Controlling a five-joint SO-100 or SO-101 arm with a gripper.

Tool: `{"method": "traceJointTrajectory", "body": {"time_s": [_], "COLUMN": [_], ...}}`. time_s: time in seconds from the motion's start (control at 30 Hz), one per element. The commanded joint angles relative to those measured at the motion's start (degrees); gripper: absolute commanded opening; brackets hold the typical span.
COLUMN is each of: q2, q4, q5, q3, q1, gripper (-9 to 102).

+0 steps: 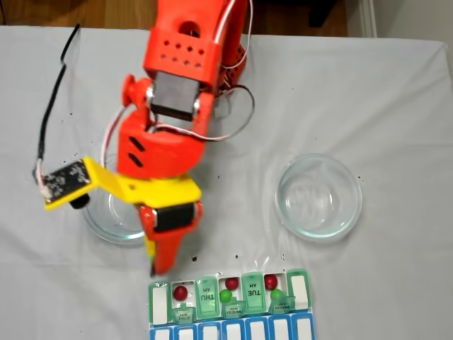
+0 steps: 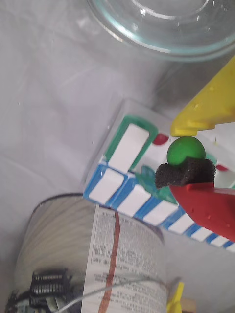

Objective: Sort medicines into box.

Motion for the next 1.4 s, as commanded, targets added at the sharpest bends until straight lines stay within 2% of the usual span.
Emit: {"method": "traceJointTrajectory", "body": {"time_s": [0.0, 0.6, 1.37], "q2": [-3.6, -24.9, -23.9], "q4": [-6.9, -7.5, -2.0], "q5": [3.2, 5.4, 5.4], "q3": [-2.4, -18.4, -17.0], "q1": [-2.2, -3.3, -5.5], "gripper": [0, 0, 0]}}
